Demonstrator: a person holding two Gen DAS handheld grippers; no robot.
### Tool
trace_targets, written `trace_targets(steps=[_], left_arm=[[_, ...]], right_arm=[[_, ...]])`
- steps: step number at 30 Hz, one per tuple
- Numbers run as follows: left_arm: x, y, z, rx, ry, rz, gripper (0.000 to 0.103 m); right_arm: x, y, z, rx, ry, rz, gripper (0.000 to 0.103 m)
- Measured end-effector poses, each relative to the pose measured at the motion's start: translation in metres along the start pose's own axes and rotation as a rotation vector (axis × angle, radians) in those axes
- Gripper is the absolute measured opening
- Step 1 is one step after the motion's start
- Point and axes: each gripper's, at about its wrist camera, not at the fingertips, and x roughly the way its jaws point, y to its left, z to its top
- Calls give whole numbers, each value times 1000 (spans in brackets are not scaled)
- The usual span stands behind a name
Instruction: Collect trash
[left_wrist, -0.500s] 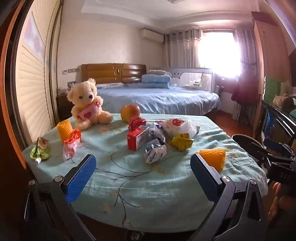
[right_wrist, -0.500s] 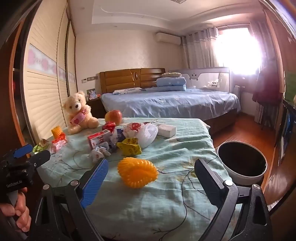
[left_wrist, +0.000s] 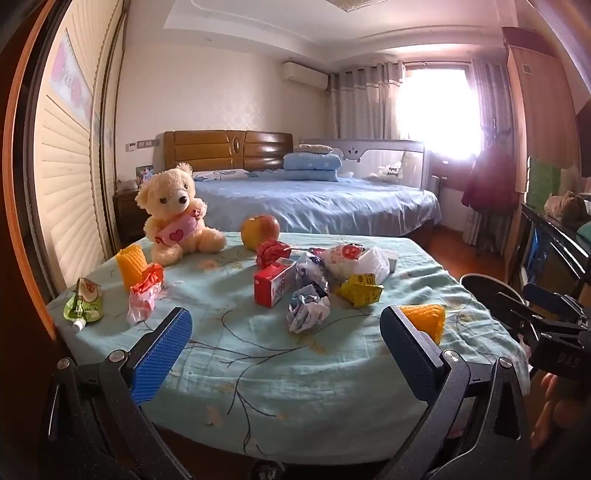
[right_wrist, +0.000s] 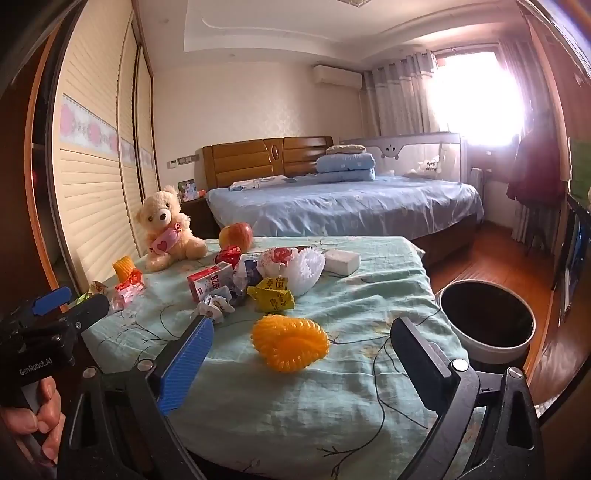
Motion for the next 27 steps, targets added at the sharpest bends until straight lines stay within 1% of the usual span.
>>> trace_targets(steps=[13, 27], left_arm=[[2, -3, 1, 3, 13, 2, 103], [5, -3, 1, -1, 23, 4, 103]], right_arm=[[7, -6, -8, 18, 18, 8, 98], [7, -7, -9, 23, 23, 9, 98]])
